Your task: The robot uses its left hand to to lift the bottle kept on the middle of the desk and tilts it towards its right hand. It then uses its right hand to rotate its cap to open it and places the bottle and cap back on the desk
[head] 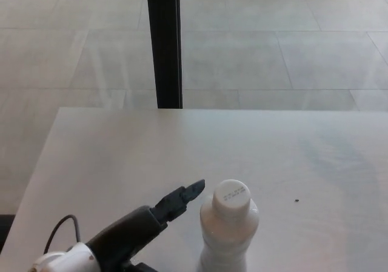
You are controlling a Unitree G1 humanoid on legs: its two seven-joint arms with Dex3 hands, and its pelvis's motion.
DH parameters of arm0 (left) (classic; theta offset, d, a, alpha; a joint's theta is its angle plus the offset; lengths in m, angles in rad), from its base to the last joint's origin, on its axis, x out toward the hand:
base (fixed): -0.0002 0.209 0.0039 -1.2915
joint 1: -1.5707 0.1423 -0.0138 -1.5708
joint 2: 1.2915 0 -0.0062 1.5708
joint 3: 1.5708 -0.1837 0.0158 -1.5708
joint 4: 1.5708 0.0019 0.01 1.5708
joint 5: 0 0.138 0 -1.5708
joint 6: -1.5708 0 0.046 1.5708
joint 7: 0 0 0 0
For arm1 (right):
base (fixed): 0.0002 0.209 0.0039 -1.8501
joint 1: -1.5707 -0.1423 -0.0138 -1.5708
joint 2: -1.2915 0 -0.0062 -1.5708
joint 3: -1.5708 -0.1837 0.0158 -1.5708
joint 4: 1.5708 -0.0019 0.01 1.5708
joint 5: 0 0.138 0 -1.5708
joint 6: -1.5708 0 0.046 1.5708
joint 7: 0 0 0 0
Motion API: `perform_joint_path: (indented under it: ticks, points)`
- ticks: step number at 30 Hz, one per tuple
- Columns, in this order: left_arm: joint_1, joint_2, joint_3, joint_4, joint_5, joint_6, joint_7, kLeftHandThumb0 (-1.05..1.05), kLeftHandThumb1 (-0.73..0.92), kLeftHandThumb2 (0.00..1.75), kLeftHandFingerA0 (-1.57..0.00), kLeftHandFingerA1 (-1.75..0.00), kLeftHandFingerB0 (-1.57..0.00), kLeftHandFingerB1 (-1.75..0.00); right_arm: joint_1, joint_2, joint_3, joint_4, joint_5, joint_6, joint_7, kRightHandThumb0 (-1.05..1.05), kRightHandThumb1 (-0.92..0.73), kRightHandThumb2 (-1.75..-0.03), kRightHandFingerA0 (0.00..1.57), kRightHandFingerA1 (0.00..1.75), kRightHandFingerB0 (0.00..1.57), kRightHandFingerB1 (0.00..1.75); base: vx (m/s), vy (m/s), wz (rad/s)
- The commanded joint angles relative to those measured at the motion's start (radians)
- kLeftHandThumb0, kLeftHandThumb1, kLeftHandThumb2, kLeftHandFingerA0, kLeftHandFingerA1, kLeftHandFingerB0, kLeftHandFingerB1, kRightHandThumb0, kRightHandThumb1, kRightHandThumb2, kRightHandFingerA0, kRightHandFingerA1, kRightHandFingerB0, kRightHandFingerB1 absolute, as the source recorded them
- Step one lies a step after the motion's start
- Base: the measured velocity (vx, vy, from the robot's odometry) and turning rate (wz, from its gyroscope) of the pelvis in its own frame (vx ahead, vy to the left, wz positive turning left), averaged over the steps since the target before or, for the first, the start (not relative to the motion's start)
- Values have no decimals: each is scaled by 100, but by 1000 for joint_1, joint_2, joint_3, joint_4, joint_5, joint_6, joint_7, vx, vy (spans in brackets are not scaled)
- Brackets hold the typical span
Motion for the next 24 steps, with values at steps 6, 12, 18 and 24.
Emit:
perform_joint_path:
  ticks: [6,12,18,24]
  points:
    - [102,-77,-11,-16,141,-29,136,-100,56,104,0,-22,0,-1,4,22,-12,-17,8,14,-28,-70,-78,-63,56,74,50,41,0,0,0]
    - [166,-268,22,18,148,-62,309,-102,55,97,0,-12,0,0,5,29,-17,-22,9,15,-32,-69,-79,-63,57,76,50,41,0,0,0]
    - [159,-408,5,56,169,-74,384,-105,56,100,0,-14,0,-1,4,37,3,-13,-13,-4,-29,-68,-79,-63,54,71,48,41,0,0,0]
    - [131,-456,-21,97,202,-64,392,-105,55,103,0,-23,0,-4,-7,40,17,-10,-23,1,-37,-71,-79,-64,56,73,51,41,0,0,0]
